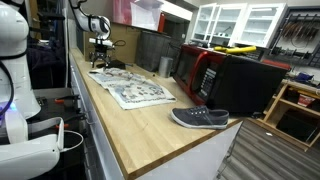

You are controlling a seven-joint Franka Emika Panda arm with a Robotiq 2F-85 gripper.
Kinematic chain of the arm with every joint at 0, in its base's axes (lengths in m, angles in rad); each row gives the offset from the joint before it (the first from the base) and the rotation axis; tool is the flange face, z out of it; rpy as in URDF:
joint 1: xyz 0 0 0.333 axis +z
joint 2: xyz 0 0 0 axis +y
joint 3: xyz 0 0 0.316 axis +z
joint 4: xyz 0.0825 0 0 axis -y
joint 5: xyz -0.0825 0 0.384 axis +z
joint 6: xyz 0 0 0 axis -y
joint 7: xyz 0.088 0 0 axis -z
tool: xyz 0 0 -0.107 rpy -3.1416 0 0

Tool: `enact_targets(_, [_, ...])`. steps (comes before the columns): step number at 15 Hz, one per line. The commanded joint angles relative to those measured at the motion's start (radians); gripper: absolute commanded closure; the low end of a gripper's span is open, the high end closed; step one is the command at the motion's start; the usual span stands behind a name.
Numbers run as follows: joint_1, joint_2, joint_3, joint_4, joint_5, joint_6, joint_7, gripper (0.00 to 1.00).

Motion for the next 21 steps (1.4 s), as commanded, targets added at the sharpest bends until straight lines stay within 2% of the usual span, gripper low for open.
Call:
enact_targets(1, [0.008, 0.026, -0.009, 0.041, -0.034, -0.029, -0.010, 0.49])
enact_targets(7, [-0.013, -0.005, -0.029, 0.054, -0.054, -0.065, -0.012, 0.95])
enact_targets(8, [-0.018, -0.013, -0.035, 0.056, -0.053, -0.078, -0.009, 0.99])
enact_targets(14, [-0.076, -0.104, -0.095, 0.041, -0.030, -0.162, 0.058, 1.00])
enact_targets(21, [-0.156, -0.168, -0.179, 0.025, -0.032, -0.233, 0.231, 1.00])
